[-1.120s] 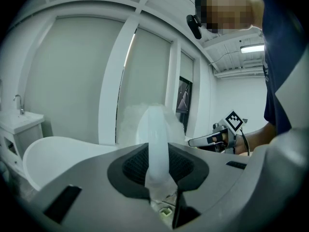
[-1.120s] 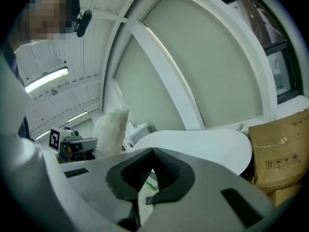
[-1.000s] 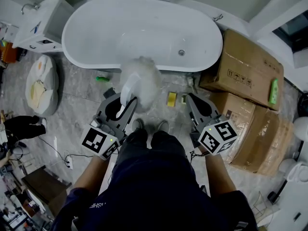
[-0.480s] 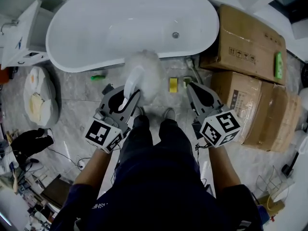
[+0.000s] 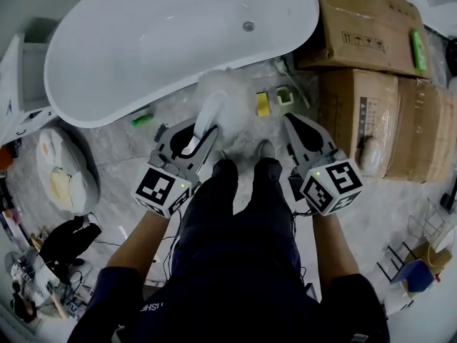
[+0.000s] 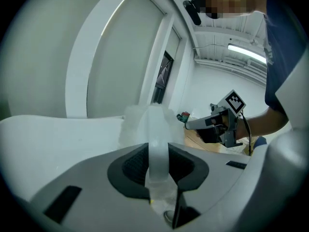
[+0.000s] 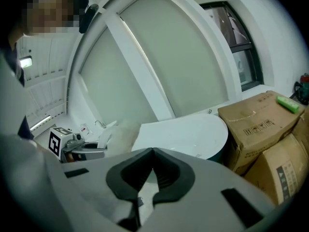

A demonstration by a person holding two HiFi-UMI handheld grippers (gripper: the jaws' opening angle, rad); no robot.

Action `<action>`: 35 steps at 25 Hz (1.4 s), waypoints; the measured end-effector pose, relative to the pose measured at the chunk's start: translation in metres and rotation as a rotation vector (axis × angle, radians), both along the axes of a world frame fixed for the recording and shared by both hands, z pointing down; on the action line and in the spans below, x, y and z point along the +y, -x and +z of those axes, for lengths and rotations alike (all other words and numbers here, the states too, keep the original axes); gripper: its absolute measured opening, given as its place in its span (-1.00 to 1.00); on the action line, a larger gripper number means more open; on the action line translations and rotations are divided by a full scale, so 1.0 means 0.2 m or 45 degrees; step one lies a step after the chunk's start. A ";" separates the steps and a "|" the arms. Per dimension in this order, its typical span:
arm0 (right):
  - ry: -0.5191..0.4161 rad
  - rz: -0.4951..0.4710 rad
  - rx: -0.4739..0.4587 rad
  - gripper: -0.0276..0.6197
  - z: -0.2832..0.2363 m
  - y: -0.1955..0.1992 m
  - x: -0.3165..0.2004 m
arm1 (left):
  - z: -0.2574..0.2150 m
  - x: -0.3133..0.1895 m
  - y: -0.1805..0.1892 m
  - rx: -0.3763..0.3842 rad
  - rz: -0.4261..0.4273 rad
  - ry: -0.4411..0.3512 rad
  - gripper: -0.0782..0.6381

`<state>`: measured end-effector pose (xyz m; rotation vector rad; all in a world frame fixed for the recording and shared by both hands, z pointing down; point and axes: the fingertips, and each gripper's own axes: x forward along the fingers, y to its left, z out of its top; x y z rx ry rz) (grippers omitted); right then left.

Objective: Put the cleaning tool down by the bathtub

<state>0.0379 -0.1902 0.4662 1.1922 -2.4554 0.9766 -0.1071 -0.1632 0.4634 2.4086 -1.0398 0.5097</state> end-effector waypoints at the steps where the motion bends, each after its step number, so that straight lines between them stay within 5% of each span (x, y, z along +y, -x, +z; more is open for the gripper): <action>1: 0.007 0.023 0.007 -0.90 0.03 0.00 0.01 | 0.04 0.00 0.00 -0.003 0.028 0.009 -0.48; 14: 0.104 0.207 0.038 -0.90 0.61 -0.09 0.20 | 0.77 0.10 -0.07 -0.116 0.236 0.162 -0.48; 35: 0.097 0.098 0.131 -0.90 1.91 -0.28 0.19 | 2.51 0.14 -0.12 -0.336 0.141 0.384 -0.48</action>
